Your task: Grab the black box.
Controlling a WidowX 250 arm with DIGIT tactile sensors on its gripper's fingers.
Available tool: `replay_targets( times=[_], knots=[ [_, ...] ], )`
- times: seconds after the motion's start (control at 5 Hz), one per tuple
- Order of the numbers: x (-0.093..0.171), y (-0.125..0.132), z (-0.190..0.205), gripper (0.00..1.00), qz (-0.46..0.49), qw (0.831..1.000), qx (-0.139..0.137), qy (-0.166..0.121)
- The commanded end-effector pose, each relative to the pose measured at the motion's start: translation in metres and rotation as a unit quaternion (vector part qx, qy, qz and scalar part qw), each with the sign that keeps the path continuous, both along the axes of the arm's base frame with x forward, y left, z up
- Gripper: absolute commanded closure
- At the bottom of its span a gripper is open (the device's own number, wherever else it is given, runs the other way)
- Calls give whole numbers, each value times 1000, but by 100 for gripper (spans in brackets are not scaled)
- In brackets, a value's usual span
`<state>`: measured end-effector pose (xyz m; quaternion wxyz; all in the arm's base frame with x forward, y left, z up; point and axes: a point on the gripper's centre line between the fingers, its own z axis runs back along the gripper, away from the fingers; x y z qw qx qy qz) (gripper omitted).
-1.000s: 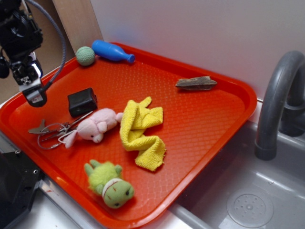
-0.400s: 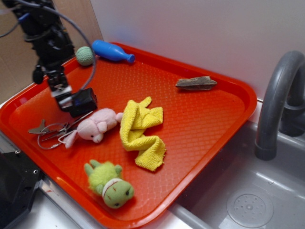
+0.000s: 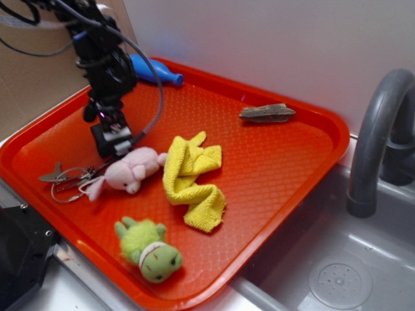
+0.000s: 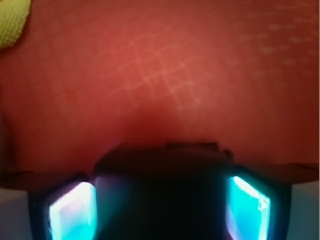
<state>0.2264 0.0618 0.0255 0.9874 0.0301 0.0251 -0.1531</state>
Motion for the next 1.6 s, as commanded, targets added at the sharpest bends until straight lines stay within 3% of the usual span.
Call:
replay_targets(
  times=[0.0,0.2,0.6,0.8,1.0,1.2,1.4],
  knots=[
    [-11,-22,-15,1,-11,1000,-9,19],
    [-4,-13,-2,100,19,1000,-1,9],
    [7,1,99,100,119,987,-44,-94],
    [6,-10,149,100,160,980,-66,-101],
    [2,-23,198,100,232,968,-7,-92],
    [4,-17,248,100,252,963,-5,-98],
    [8,-11,250,100,268,958,0,-100]
  ],
)
